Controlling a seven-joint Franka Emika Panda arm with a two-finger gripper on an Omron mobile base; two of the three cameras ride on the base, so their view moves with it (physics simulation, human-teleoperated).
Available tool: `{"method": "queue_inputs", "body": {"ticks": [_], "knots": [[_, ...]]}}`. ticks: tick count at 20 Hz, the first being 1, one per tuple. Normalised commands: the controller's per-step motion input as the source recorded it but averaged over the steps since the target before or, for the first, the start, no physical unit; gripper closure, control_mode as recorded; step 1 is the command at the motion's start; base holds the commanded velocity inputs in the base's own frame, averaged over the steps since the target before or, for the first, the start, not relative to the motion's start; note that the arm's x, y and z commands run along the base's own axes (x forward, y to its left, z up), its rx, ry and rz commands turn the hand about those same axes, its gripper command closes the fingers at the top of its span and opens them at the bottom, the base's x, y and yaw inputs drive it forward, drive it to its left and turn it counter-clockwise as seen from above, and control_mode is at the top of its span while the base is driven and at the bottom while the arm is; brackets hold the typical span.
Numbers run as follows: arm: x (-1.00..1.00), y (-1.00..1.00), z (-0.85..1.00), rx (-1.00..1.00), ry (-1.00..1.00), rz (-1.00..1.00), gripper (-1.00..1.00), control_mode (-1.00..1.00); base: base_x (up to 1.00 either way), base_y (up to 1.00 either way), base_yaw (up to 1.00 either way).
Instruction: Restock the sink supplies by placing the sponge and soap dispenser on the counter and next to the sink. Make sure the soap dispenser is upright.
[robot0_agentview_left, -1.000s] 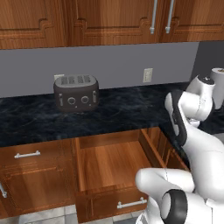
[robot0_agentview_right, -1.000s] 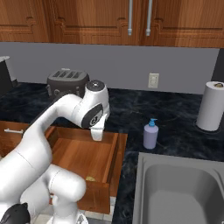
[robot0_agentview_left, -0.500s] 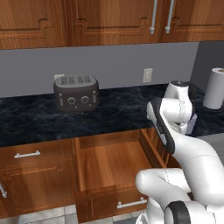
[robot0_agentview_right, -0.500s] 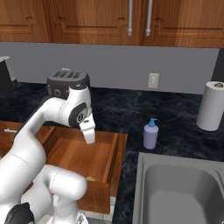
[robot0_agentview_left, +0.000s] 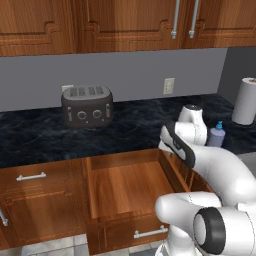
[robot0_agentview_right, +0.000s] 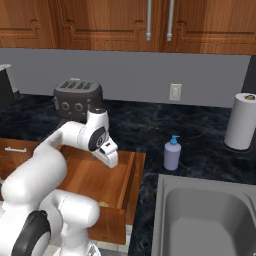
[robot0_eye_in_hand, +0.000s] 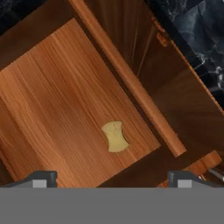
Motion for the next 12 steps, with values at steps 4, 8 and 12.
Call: {"method": "queue_inputs", "body": {"ticks": [4, 8, 12], "knots": [[0.13, 0.0, 0.0, 0.0, 0.0, 0.11, -1.0, -1.0, 0.0, 0.0, 0.0], [0.12, 0.02, 0.0, -0.02, 0.01, 0.08, -1.0, -1.0, 0.0, 0.0, 0.0], [0.18, 0.31, -0.26, -0.13, 0.08, 0.01, -1.0, -1.0, 0.0, 0.0, 0.0]]}}
